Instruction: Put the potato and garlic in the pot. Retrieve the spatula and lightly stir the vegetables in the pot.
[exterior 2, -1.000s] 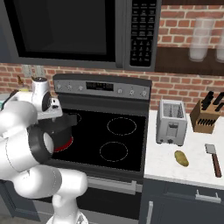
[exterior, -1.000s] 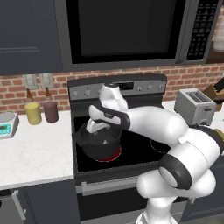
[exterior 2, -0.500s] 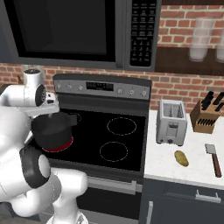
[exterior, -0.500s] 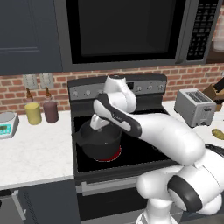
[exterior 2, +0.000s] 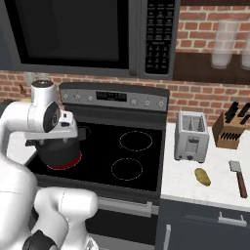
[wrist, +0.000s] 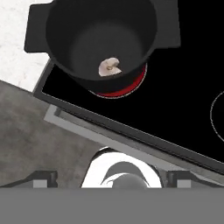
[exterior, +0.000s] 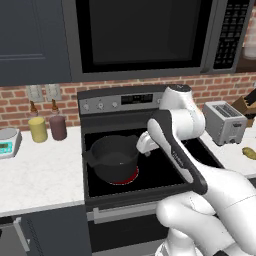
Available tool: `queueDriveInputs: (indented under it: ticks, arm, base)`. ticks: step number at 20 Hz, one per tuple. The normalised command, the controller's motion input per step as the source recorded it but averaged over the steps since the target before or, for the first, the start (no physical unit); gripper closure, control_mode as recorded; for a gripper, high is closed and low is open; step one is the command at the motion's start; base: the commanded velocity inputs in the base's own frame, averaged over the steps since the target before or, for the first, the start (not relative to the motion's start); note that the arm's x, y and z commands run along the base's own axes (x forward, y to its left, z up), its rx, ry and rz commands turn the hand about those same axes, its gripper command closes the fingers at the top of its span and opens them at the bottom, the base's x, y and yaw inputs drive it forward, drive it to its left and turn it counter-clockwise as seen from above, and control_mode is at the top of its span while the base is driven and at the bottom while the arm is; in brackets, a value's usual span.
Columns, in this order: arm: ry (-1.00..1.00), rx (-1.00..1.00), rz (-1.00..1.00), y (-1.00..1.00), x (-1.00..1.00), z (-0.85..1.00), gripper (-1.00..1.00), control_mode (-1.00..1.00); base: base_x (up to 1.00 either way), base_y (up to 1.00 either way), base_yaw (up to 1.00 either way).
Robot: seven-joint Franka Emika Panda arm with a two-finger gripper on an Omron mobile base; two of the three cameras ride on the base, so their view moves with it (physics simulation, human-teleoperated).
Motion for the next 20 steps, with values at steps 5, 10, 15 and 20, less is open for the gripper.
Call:
queueDriveInputs:
  ticks: [5,10,15,20]
  arm:
    - [0.0,0.04,-0.25,-1.0,-0.35,-0.01,-1.0,-1.0]
    - [0.03,0.03,-0.34,-1.0,-0.02,-0.01,-1.0,-1.0]
    - [0.06,0.0,-0.36,-1.0,0.0,0.0,-1.0,-1.0]
    - [0.08,0.0,-0.32,-1.0,0.0,-0.02,-1.0,-1.0]
  base:
    - [0.0,0.0,0.0]
    - [0.0,0.0,0.0]
    - [0.0,0.0,0.0]
    - [0.0,0.0,0.0]
